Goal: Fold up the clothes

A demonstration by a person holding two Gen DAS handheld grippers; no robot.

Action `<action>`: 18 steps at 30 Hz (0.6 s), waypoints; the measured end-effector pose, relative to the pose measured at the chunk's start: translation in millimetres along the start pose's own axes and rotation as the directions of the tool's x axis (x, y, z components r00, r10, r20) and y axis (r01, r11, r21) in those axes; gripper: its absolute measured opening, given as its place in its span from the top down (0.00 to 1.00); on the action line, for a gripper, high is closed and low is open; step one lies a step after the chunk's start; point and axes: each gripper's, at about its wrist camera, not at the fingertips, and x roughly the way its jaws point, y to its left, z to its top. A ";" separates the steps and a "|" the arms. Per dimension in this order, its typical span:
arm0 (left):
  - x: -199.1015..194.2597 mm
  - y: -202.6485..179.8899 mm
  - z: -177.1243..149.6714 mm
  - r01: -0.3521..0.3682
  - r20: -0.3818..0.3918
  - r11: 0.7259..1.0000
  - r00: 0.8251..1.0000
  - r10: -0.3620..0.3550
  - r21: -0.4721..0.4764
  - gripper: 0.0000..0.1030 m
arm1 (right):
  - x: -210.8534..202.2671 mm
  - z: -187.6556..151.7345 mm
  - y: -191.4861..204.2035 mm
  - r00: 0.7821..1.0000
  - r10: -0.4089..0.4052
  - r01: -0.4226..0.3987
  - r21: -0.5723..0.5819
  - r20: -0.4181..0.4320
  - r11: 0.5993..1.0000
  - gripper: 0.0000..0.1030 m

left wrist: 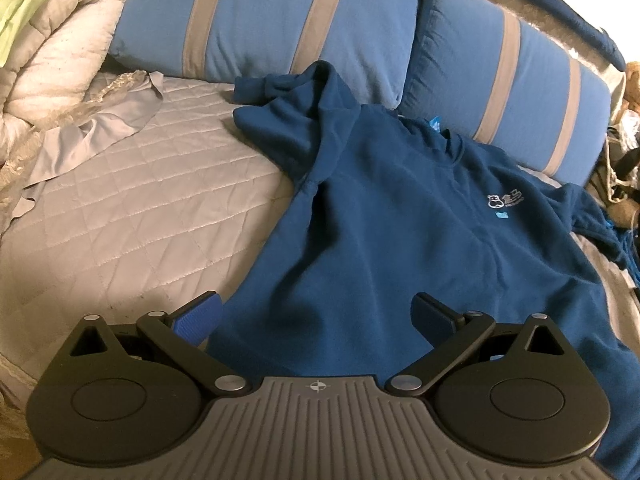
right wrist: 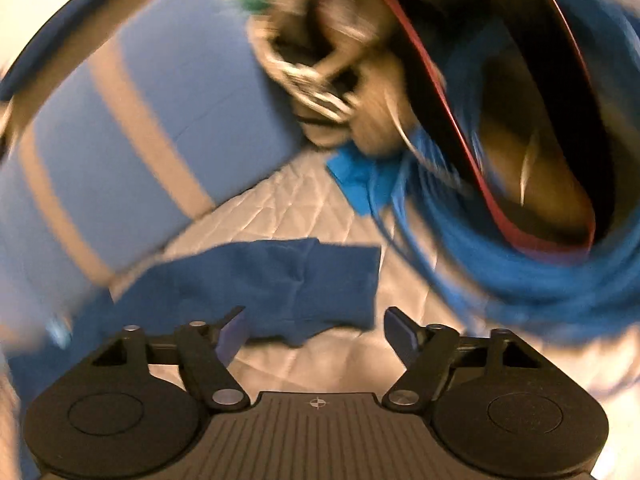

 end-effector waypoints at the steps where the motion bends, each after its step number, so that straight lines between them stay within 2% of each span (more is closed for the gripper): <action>1: 0.3 -0.3 0.2 0.000 -0.002 1.000 1.000 0.000 0.001 0.00 | 6.8 -1.5 -4.9 1.000 0.006 -0.006 0.069 -0.012 0.998 0.33; 5: 1.1 -0.5 0.6 -0.006 -0.006 1.000 1.000 0.006 0.002 0.00 | 33.2 -1.9 -17.6 1.000 0.005 -0.001 0.229 -0.018 0.973 0.39; 9: 1.7 -1.2 0.9 -0.011 -0.010 1.000 1.000 0.011 0.004 0.00 | 49.8 -4.1 -22.6 1.000 -0.003 -0.003 0.319 0.019 0.948 0.40; 10: 1.9 -1.3 1.0 -0.012 -0.011 1.000 1.000 0.012 0.005 0.00 | 51.7 -3.8 -21.8 0.999 -0.012 0.001 0.324 0.033 0.946 0.46; 11: 1.7 -1.4 1.1 -0.013 -0.011 1.000 1.000 0.013 0.005 0.00 | 52.7 -1.9 -18.9 0.998 -0.036 0.021 0.307 0.043 0.952 0.66; 12: 1.6 -1.6 1.1 -0.013 -0.011 1.000 1.000 0.013 0.005 0.00 | 53.2 0.7 -15.2 0.996 -0.075 0.058 0.276 0.050 0.959 0.76; 13: 1.4 -1.7 1.2 -0.014 -0.012 1.000 1.000 0.014 0.005 0.00 | 53.1 3.6 -11.9 0.993 -0.105 0.087 0.248 0.060 0.965 0.82; 14: 1.3 -1.6 1.2 -0.013 -0.012 1.000 1.000 0.013 0.004 0.00 | 50.5 7.2 -9.2 0.990 -0.118 0.099 0.220 0.075 0.970 0.86; 18: 1.5 -1.2 1.2 -0.011 -0.011 1.000 1.000 0.011 0.002 0.00 | 27.2 24.5 6.4 0.971 -0.173 0.164 0.065 0.163 0.984 0.88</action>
